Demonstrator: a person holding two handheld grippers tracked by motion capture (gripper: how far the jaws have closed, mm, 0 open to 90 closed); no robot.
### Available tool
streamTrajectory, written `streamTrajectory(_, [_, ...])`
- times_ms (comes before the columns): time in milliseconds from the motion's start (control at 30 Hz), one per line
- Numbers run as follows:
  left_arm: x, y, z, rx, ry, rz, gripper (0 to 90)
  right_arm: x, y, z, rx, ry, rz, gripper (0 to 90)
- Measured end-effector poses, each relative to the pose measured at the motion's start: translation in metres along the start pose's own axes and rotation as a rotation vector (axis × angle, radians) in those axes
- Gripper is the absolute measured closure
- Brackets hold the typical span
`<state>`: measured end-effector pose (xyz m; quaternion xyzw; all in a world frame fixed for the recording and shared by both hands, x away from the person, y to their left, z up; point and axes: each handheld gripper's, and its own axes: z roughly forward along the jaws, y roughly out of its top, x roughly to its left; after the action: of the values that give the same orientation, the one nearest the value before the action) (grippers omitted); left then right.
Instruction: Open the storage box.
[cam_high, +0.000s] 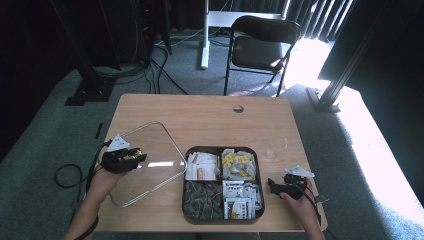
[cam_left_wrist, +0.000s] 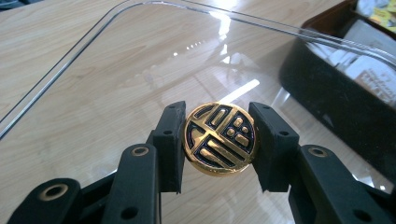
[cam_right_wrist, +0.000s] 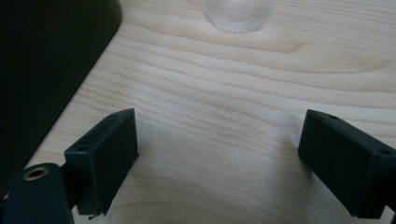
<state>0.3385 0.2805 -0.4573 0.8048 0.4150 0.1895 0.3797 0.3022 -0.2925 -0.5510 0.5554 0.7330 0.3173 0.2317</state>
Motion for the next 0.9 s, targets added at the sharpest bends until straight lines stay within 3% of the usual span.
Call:
streamTrajectory(200, [0.011,-0.013,0.001,-0.014,0.046,-0.043,59.1,0.000,0.000,0.000,0.000,0.000,0.000,11.3])
streamTrajectory(433, [0.012,-0.024,0.014,0.003,0.116,-0.060,59.1,0.000,0.000,0.000,0.000,0.000,0.000,11.3])
streamTrajectory(667, [0.012,-0.037,0.028,0.004,0.143,-0.112,59.1,0.000,0.000,0.000,0.000,0.000,0.000,11.3])
streamTrajectory(900, [0.011,-0.040,0.040,0.011,0.163,-0.126,59.0,0.000,0.000,0.000,0.000,0.000,0.000,11.3])
